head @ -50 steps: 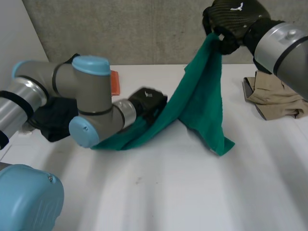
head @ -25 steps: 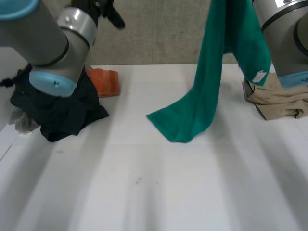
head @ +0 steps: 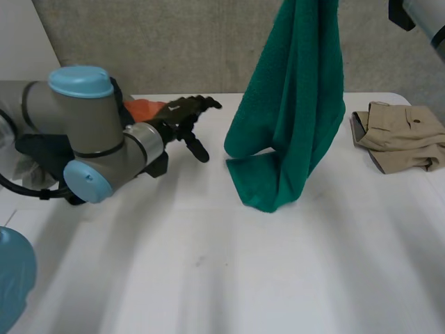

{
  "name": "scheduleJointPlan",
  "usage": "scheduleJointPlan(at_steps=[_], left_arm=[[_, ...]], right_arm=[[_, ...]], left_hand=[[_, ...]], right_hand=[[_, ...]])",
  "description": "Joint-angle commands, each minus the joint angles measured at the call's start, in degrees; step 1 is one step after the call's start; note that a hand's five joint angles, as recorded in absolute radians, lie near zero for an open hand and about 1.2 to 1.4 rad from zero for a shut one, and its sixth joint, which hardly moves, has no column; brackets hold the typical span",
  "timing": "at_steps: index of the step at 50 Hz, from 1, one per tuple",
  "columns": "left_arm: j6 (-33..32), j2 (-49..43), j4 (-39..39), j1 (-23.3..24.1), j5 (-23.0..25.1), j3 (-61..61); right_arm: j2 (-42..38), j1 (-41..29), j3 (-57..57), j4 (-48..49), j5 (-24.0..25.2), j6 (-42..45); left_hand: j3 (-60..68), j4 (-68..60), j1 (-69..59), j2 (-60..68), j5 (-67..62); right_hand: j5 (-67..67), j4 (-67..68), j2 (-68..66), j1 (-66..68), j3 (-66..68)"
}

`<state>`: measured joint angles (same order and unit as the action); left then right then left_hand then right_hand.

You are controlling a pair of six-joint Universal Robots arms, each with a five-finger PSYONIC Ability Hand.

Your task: Fold the laundry.

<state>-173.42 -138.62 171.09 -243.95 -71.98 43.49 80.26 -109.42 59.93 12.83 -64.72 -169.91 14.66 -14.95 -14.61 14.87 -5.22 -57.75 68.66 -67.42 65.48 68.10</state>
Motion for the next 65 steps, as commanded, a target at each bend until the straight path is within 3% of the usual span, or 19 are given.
scheduleJointPlan(at_steps=[1,5,9,13,15,20,23,25,29,34,42,55,63,65], left_arm=[[2.1,-3.0,-2.1,3.6,0.9,-2.5],[4.0,-2.4,-4.4,4.3,-0.6,-2.2],[4.9,-0.3,-5.2,2.3,-6.2,-0.3],[4.8,3.4,-5.8,-2.6,-16.1,4.0],[4.6,4.7,-6.0,-3.9,-17.1,5.8],[4.0,8.3,-9.5,-5.9,-12.6,12.9],[3.4,9.9,-12.0,-5.4,-6.1,17.6],[3.4,10.6,-13.0,-4.2,-1.0,20.0],[4.7,10.8,-12.6,-0.5,3.8,21.6],[7.7,10.2,-11.0,4.1,2.8,19.4],[14.2,7.6,-7.9,7.3,0.8,11.3],[16.5,-2.4,-8.1,10.4,-2.0,-4.3],[18.8,-5.2,-8.1,14.7,-3.5,-11.6],[19.3,-5.0,-8.2,16.0,-3.6,-11.8]], right_arm=[[2.9,0.0,-0.3,-0.2,-0.3,-2.8],[3.1,-0.4,-0.4,-0.3,-1.8,-2.6],[2.5,-1.1,-0.7,-0.6,-3.3,-1.2],[1.7,-1.4,-0.8,-2.4,-4.5,1.3],[1.6,-1.7,-0.8,-2.7,-5.0,1.9],[1.4,-2.9,-0.8,-3.0,-6.4,2.8],[1.6,-3.9,-0.8,-3.4,-7.3,3.0],[1.7,-4.7,-0.7,-3.8,-7.6,3.3],[1.9,-5.9,-0.7,-4.5,-7.9,4.0],[2.4,-7.3,-0.5,-4.8,-9.0,4.8],[2.4,-8.1,-0.3,-5.9,-10.4,6.3],[5.4,-9.5,-1.0,-6.7,-12.2,5.6],[5.9,-12.4,-2.6,-8.5,-13.6,5.4],[5.6,-12.5,-2.8,-8.7,-14.7,5.5]], left_hand=[[17.9,-17.6,-17.9,17.7,-17.3],[25.8,-25.5,-25.9,25.6,-25.3],[24.5,-24.2,-24.5,24.3,-23.9],[23.5,-23.2,-23.5,23.3,-22.9],[23.5,-23.2,-23.5,23.3,-22.9],[31.0,-30.7,-31.1,30.8,-30.5],[32.4,-32.1,-32.4,32.2,-31.8],[30.6,-30.3,-30.6,30.3,-30.0],[22.0,-21.7,-22.0,21.8,-21.4],[13.6,-13.3,-13.6,13.3,-13.0],[6.5,-6.2,-6.5,6.3,-5.9],[5.0,-4.7,-5.0,4.8,-4.4],[2.8,-2.5,-2.8,2.6,-2.2],[8.0,-7.7,-8.0,7.8,-7.4]], right_hand=[[-12.2,11.3,-12.6,14.5,11.9],[-12.2,11.3,-12.6,14.5,11.9],[-12.2,11.3,-12.6,14.5,11.9],[-12.2,11.3,-12.6,14.5,11.9],[-12.2,11.3,-12.6,14.5,11.9],[-12.2,11.3,-12.6,14.5,11.9],[-12.2,11.3,-12.6,14.5,11.9],[-12.2,11.3,-12.6,14.5,11.9],[-12.2,11.3,-12.6,14.5,11.9],[-12.2,11.3,-12.6,14.5,11.9],[-12.2,11.3,-12.6,14.5,11.9],[-12.2,11.3,-12.6,14.5,11.9],[-12.2,11.3,-12.6,14.5,11.9],[-12.2,11.3,-12.6,14.5,11.9]])
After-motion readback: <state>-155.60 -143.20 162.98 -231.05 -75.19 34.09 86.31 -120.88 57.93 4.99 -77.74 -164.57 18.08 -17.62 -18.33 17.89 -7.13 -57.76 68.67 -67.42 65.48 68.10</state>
